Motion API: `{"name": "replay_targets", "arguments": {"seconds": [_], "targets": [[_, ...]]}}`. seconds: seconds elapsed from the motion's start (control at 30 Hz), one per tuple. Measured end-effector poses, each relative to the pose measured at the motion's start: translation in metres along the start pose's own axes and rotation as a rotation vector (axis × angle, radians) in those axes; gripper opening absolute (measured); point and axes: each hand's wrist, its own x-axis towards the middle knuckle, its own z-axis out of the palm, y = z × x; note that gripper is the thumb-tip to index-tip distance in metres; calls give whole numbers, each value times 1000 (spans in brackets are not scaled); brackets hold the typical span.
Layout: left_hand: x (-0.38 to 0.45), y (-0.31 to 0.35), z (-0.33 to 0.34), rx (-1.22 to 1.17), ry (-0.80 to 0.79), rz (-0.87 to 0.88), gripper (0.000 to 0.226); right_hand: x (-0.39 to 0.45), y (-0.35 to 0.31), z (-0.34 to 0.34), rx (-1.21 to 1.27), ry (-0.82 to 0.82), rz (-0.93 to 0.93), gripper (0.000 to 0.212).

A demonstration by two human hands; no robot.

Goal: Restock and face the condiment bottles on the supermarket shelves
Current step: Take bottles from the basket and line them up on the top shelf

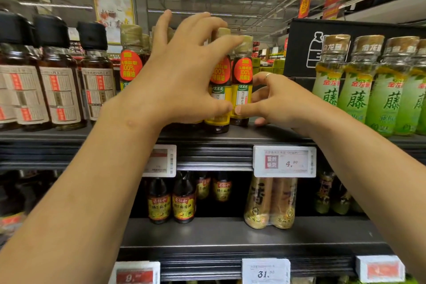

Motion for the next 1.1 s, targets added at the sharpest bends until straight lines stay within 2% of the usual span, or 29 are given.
{"name": "replay_targets", "arguments": {"seconds": [0.23, 0.5, 0.7, 1.0, 1.1], "targets": [[-1, -6, -2, 72, -46, 52, 103, -23, -1, -11, -1, -38, -59, 51], [0, -6, -1, 86, -54, 44, 107, -35, -6, -3, -3, 11, -107, 52], [0, -5, -1, 51, -37, 44, 123, -35, -4, 3, -10, 25, -108, 55], [-3, -5, -2, 28, -20, 44, 118, -40, -1, 3, 33, 23, -99, 49], [-12, -1, -2, -53, 63, 53, 104, -45, -2, 1, 0, 52, -60, 47]]}}
